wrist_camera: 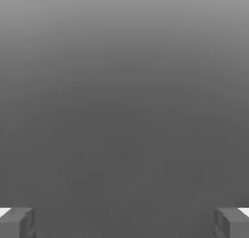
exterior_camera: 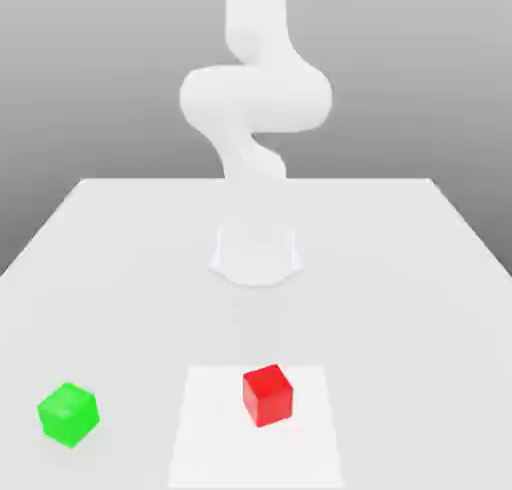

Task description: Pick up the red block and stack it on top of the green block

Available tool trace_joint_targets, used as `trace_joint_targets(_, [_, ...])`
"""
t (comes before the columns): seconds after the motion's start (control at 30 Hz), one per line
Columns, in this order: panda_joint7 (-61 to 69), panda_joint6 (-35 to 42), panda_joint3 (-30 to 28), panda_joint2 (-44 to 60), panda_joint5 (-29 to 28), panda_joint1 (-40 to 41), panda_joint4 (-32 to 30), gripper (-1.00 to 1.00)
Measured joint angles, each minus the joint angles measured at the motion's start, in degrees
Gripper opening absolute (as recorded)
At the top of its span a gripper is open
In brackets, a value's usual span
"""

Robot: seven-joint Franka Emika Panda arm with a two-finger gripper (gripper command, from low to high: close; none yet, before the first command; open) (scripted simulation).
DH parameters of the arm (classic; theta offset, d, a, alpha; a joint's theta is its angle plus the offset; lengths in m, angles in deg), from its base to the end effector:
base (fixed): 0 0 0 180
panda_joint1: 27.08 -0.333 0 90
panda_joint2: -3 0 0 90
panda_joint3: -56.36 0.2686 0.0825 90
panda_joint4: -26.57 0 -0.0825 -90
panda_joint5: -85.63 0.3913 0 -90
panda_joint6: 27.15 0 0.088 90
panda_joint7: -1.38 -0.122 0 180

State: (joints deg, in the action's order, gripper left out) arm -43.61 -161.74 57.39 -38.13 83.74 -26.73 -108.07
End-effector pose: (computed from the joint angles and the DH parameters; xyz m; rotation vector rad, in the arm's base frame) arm 0.4276 0.0057 0.6138 -2.5464 1.0156 -0.9707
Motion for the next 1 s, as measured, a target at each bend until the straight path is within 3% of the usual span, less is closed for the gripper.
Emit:
trace_joint_targets(0.4, [7.80,-15.27,0.93,26.43,-5.94,0.83,-15.09,0.00])
trace_joint_targets(0.63, [18.92,-24.32,0.30,40.37,0.35,-1.03,-23.48,0.00])
trace_joint_targets(0.87, [20.15,-35.32,0.06,53.53,1.04,-1.27,-22.75,0.00])
trace_joint_targets(0.9, [20.03,-36.49,-0.17,54.92,0.85,-1.46,-22.59,-1.00])
trace_joint_targets(1.0, [19.99,-36.47,-0.16,54.92,0.81,-1.44,-22.59,-1.00])
